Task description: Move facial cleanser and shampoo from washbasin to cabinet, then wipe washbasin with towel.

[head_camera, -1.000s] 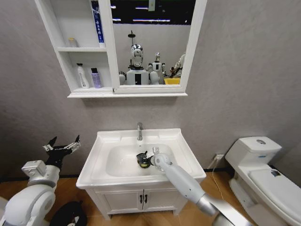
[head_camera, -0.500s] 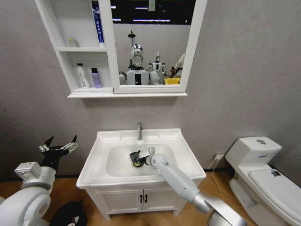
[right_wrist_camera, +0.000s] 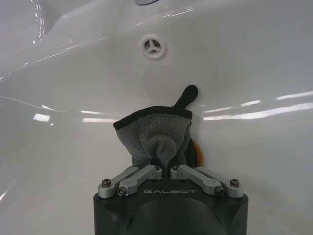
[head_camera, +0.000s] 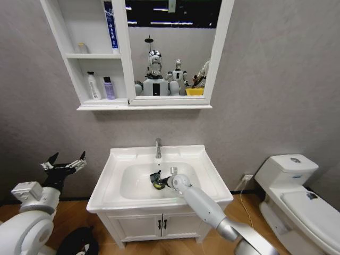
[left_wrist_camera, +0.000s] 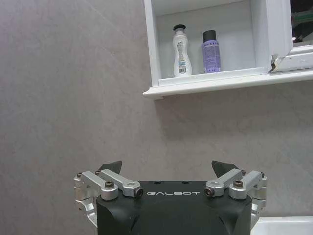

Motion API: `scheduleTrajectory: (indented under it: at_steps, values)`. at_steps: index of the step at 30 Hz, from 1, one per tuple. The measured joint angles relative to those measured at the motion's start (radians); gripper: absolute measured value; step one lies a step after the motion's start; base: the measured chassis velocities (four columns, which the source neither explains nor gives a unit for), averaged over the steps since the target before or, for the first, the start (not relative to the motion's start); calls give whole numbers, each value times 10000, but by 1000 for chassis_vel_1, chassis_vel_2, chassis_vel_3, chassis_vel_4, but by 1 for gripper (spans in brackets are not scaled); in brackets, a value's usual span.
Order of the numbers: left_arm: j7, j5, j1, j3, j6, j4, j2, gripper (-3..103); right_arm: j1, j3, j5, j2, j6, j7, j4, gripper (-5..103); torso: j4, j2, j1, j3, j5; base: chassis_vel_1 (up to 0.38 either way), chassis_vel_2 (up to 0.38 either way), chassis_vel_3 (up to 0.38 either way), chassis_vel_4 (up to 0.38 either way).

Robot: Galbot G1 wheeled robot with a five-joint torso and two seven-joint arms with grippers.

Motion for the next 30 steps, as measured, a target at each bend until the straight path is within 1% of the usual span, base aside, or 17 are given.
scheduleTrajectory:
  at_steps: [3, 11, 16, 21, 23, 25, 30]
  values:
    - [-10, -9, -38, 113, 0, 6, 53, 100, -255, 220, 16, -191, -55, 230, 418, 3, -1, 0, 1, 1, 0, 0, 0, 0, 0]
    - [-60, 18, -23, 330, 9, -76, 10, 100, -391, 583, -6, -505, -65, 449, 771, 3, -2, 0, 0, 2, -2, 0, 0, 0, 0]
    - [-66, 22, -19, 335, 11, -89, 14, 100, -375, 685, 27, -670, -87, 545, 889, 3, 0, -1, 0, 2, -1, 0, 0, 0, 0]
    - [-114, 1, -76, 359, 37, -113, 77, 100, -364, 749, 236, -1040, -223, 697, 1230, 3, 0, -1, 1, 2, -1, 0, 0, 0, 0]
    - [-182, -4, -90, 428, 60, -141, 80, 100, -352, 768, 363, -1233, -316, 654, 1346, 3, -2, -1, 0, 2, -2, 0, 0, 0, 0]
    - [-192, 0, -88, 450, 62, -153, 70, 100, -344, 768, 362, -1253, -321, 598, 1343, 3, -4, -1, 1, 2, -2, 0, 0, 0, 0]
    - [-206, 67, -47, 507, 67, -182, -10, 100, -292, 661, 246, -1098, -340, 315, 1107, 3, 0, -1, 1, 2, -1, 0, 0, 0, 0]
